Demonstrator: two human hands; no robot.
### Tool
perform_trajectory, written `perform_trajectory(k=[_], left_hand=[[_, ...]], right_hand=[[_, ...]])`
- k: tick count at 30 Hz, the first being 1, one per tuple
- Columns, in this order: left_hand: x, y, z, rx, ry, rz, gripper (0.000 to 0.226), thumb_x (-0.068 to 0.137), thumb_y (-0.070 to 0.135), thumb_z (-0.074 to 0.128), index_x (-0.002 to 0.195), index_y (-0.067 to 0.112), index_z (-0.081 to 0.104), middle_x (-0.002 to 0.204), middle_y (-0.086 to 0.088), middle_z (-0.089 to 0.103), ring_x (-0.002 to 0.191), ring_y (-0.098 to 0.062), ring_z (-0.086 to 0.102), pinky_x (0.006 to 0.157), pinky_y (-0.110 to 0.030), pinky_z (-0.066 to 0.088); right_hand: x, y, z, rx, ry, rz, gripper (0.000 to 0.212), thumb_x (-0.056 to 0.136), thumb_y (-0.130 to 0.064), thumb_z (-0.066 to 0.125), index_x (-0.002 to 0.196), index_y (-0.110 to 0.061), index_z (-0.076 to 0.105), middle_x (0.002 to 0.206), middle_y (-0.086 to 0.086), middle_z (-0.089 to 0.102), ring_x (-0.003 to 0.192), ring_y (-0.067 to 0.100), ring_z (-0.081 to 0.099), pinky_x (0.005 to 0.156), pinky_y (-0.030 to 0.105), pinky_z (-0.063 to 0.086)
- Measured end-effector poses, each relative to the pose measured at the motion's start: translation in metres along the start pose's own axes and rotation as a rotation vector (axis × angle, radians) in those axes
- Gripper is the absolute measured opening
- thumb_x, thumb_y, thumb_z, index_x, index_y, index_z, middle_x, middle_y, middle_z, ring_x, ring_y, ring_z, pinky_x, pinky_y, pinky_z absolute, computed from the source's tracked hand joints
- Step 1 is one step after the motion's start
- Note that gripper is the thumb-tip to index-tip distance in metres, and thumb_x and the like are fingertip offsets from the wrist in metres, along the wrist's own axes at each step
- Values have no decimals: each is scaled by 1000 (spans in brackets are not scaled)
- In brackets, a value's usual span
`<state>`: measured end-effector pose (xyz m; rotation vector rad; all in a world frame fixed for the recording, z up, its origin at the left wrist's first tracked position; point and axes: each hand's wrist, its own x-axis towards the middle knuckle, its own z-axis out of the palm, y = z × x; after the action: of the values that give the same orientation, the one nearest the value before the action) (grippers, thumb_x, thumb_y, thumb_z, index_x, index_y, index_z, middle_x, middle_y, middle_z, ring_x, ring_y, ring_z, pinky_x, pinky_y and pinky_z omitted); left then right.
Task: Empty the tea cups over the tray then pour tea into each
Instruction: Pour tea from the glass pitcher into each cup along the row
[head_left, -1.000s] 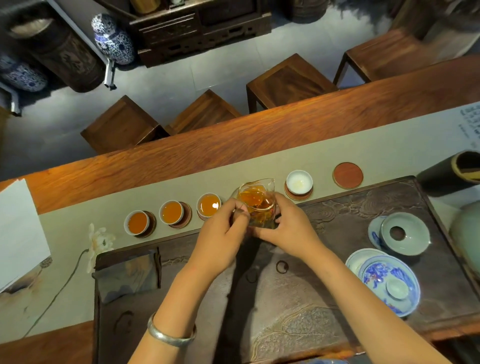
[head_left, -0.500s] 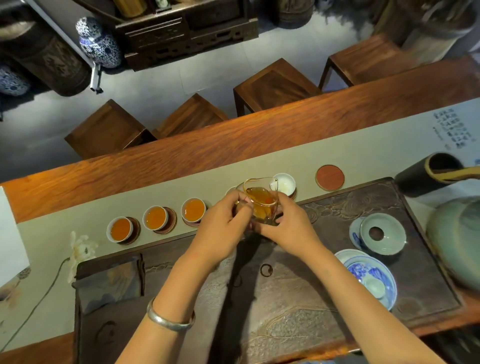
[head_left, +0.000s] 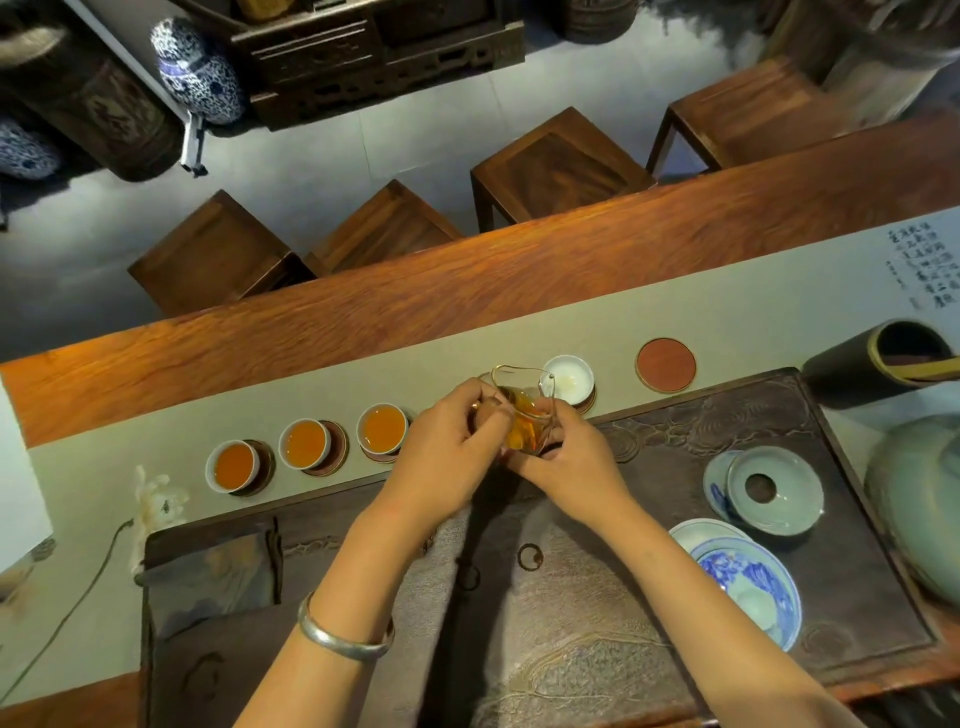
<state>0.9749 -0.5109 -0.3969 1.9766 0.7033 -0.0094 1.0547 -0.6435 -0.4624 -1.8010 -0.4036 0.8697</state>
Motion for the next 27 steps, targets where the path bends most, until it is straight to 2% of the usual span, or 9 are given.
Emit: perform_trajectory(k=[4,9,10,12,15,20,24,27], left_hand=[[6,-2,-1,13,11,2,14,92,37,52,85,30,61,66,15,59,58,2,50,52,-14,37],[12,-2,-2,24,9,2,22,87,44,51,85,26,62,70,6,63,58,-1,48,58,-29,42],[13,-1,-3,27,9,4,22,87,44,52,84,25,63,70,7,63,58,0,49,57,-27,42],[15,-1,-4,30,7,12,19,88,42,54,84,26,64,66,15,62,57,2,51,52,-14,38],[17,0,-5,29,12,17,13,91,36,59,84,27,66,67,25,62,60,5,54,53,-8,38],[21,1,-4,51,0,31,15,92,36,60,86,24,66,64,21,61,59,5,52,53,-10,37],[25,5,-3,60,-1,19,13,92,36,61,85,26,66,70,19,66,64,6,56,56,-11,41],[26,8,-2,83,-13,19,16,91,39,60,86,25,66,76,9,70,65,0,57,62,-22,46]], right_hand=[[6,4,2,23,4,23,53,55,-63,78,102,-52,56,94,-39,68,87,-17,65,66,-1,44],[10,7,7,28,18,41,52,55,-67,76,101,-53,55,92,-40,67,85,-18,64,64,0,44],[10,7,8,32,23,47,54,54,-70,75,100,-53,55,92,-40,67,85,-18,64,64,2,45],[11,9,11,51,31,62,61,48,-81,74,100,-55,55,94,-40,67,87,-16,66,69,8,47],[11,11,14,81,49,74,73,42,-92,68,103,-53,57,98,-36,69,89,-12,67,74,15,51],[10,16,15,128,65,86,76,54,-75,78,118,-38,62,101,-19,74,93,-3,70,85,29,57],[10,14,14,166,76,92,84,46,-86,74,116,-40,61,102,-20,74,92,-4,70,80,23,54],[11,15,13,177,90,105,88,42,-89,71,114,-39,62,100,-18,74,91,-4,70,76,20,52]])
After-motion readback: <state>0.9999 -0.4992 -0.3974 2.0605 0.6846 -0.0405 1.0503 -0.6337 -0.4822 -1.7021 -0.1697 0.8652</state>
